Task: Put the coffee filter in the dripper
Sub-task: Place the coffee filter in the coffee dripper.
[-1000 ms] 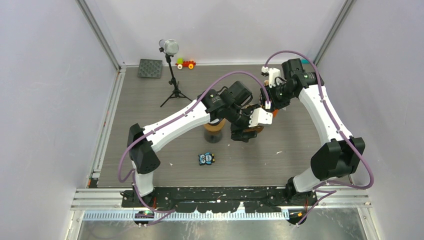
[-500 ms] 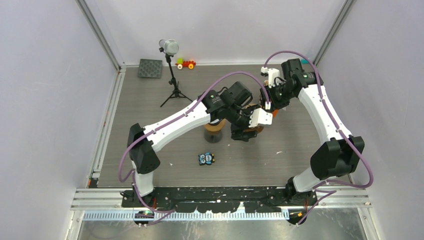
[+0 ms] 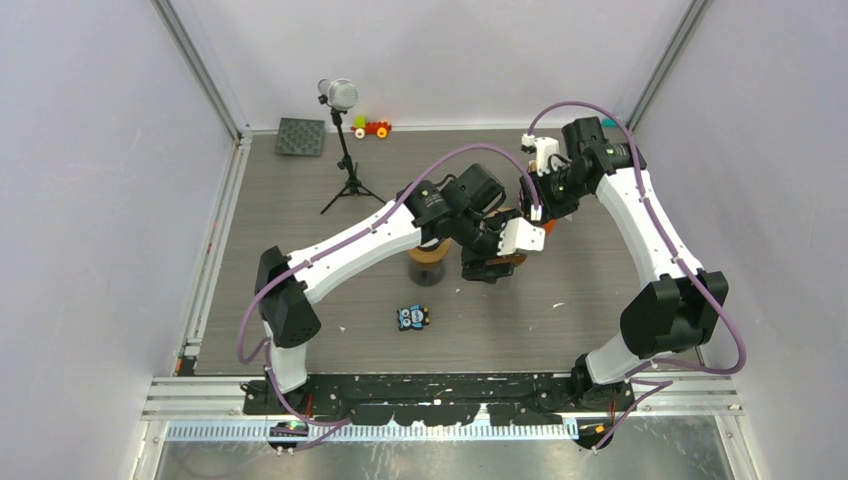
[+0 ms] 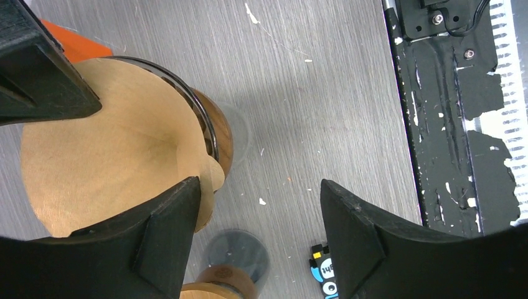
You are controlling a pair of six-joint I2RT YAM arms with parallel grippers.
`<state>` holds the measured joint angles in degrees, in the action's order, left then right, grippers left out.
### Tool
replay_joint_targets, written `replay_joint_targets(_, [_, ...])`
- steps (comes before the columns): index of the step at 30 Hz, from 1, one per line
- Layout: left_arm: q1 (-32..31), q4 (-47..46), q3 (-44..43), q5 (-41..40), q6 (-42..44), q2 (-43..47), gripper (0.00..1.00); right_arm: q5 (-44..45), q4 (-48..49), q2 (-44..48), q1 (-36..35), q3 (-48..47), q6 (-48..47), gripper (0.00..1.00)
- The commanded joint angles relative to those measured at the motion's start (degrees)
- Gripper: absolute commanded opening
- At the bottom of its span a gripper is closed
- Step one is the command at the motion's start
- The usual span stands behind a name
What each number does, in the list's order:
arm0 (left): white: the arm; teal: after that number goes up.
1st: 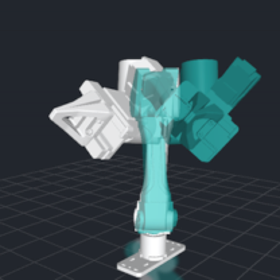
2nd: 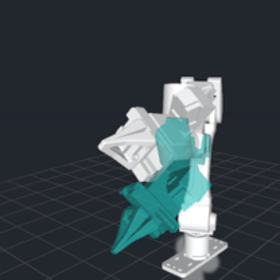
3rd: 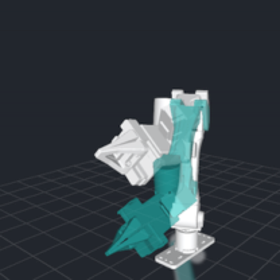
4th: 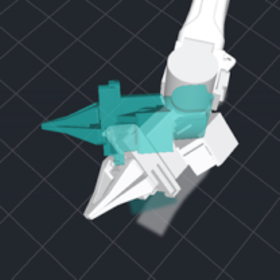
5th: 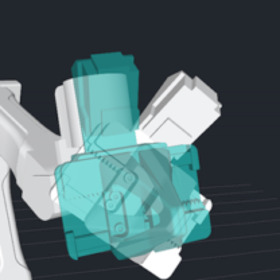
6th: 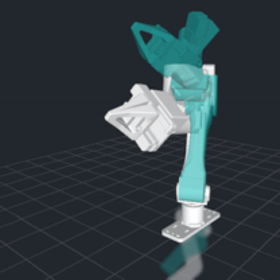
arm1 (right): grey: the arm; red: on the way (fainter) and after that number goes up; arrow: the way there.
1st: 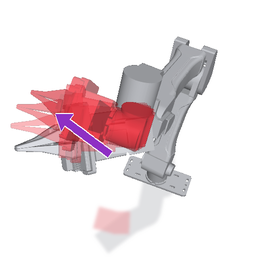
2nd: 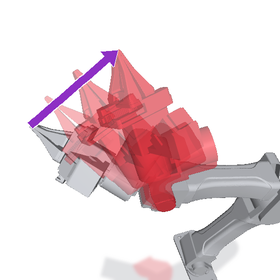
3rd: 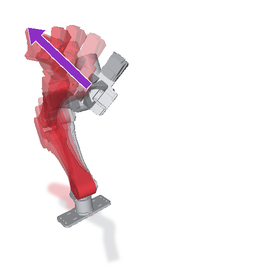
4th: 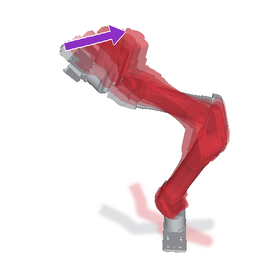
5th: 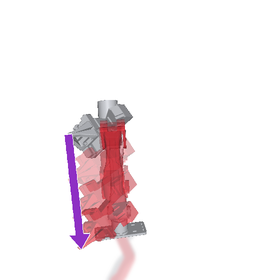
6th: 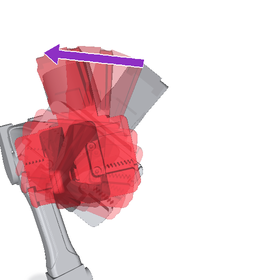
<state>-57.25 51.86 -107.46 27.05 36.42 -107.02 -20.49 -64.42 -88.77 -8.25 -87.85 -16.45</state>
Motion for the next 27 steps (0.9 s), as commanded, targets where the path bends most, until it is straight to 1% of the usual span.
replay_joint_targets(1, [0.0, 2.4, -2.2, 0.1, -0.3, -0.1, 0.74, 0.3, -1.0, 1.2, 0.2, -3.5, -1.2, 0.53])
replay_joint_targets(9, [0.0, 2.0, -3.7, -0.7, -0.6, 1.0, 0.83, -1.3, -2.5, 2.7, 0.2, -5.2, -1.1, 0.53])
replay_joint_targets(14, [0.0, 1.7, -4.4, -1.0, -1.1, 1.3, 0.87, -2.2, -2.9, 3.1, 0.2, -5.2, -1.1, 0.53])
replay_joint_targets(27, [0.0, -0.2, -5.3, -1.1, -3.7, 3.0, 0.94, -3.9, -3.8, 4.1, 0.2, -5.5, -1.3, 0.53])
